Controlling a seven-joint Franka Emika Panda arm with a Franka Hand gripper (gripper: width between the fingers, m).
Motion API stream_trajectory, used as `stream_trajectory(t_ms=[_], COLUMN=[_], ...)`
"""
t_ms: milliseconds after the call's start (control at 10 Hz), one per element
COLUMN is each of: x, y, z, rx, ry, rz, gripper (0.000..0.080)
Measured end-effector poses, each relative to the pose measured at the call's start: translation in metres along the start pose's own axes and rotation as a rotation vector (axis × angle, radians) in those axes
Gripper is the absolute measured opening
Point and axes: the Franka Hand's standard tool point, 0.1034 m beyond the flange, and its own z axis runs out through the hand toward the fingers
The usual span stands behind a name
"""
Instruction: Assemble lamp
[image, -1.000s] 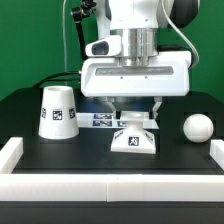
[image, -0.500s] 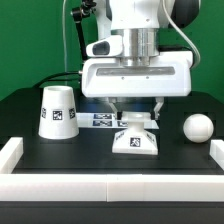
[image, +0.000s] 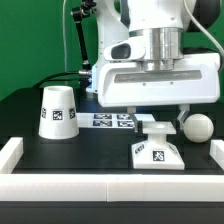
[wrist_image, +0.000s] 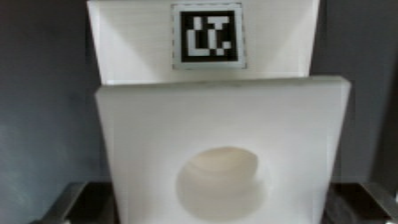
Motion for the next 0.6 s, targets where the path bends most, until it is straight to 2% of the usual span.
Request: stream_trajectory(t_ms=[400,600], x=[0.042,0.054], y=[-0.014,-0.026], z=[0.007,0.009], rx=[0.013,0.022], ry=[0.066,0.073], rz=[-0.027,-0.027], gripper=[0.0537,0.0537])
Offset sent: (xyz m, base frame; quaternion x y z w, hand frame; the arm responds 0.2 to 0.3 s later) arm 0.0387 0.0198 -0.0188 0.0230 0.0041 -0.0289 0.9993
